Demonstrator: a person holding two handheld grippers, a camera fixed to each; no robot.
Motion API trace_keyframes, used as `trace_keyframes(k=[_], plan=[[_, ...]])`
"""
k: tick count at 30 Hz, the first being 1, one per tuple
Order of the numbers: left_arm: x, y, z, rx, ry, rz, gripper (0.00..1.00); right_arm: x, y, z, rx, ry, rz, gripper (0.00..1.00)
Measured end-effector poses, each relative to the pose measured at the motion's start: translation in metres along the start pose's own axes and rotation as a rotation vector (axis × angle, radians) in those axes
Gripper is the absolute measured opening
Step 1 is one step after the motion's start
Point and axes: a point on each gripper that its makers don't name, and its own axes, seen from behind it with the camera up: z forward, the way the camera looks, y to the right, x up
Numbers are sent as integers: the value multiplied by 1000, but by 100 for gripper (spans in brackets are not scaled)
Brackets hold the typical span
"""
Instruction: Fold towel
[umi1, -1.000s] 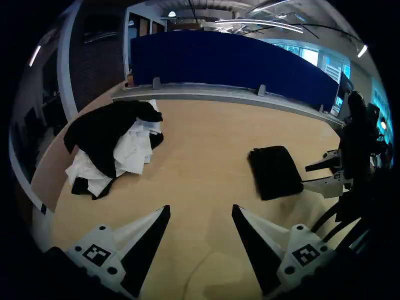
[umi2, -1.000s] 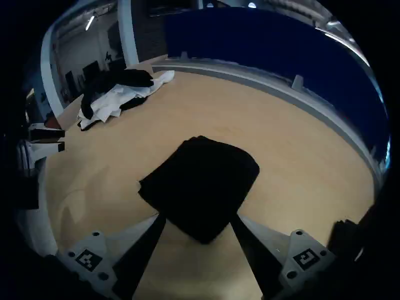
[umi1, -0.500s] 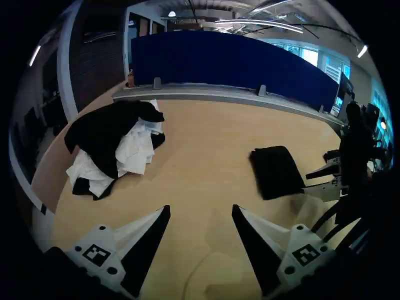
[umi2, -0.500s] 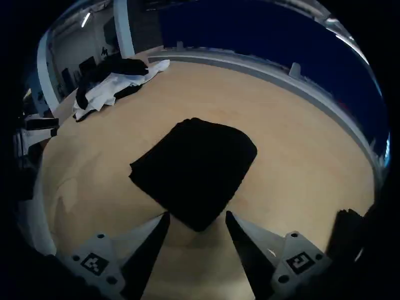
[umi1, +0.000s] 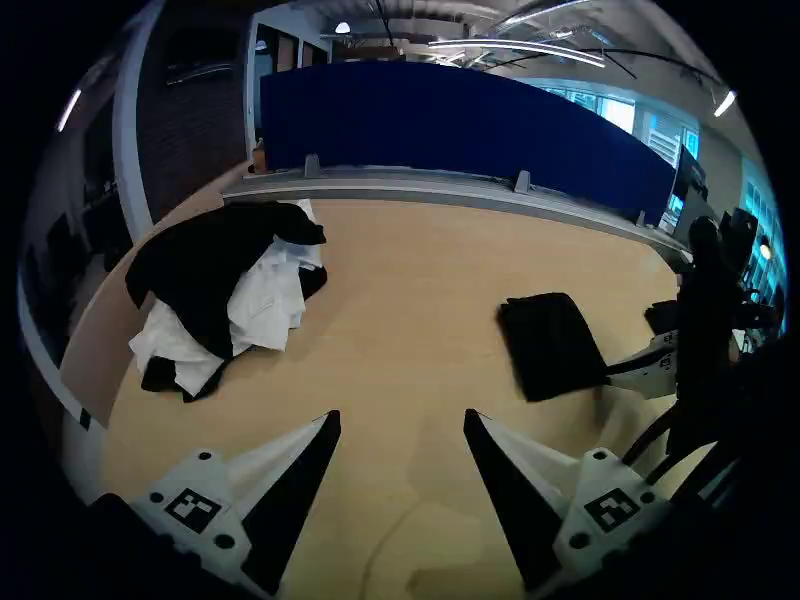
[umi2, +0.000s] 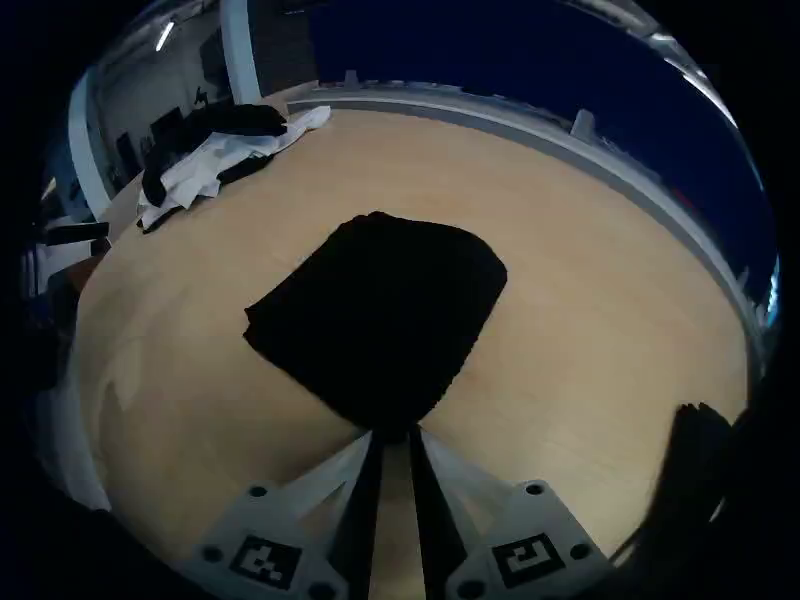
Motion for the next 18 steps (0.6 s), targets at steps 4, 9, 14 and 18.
trace_keyframes(k=[4,9,14,18], plan=[[0,1,1,0,0,3,91,-1,-4,-1,24,-3,8,18],[0,2,2,-1,0,4,91,1,-5,-1,37,7,13,9],[3,4,2,-2,0,7,91,5,-4,-2,44,21,20,7],[4,6,2,-4,1,9,91,10,-1,-4,42,35,25,7]])
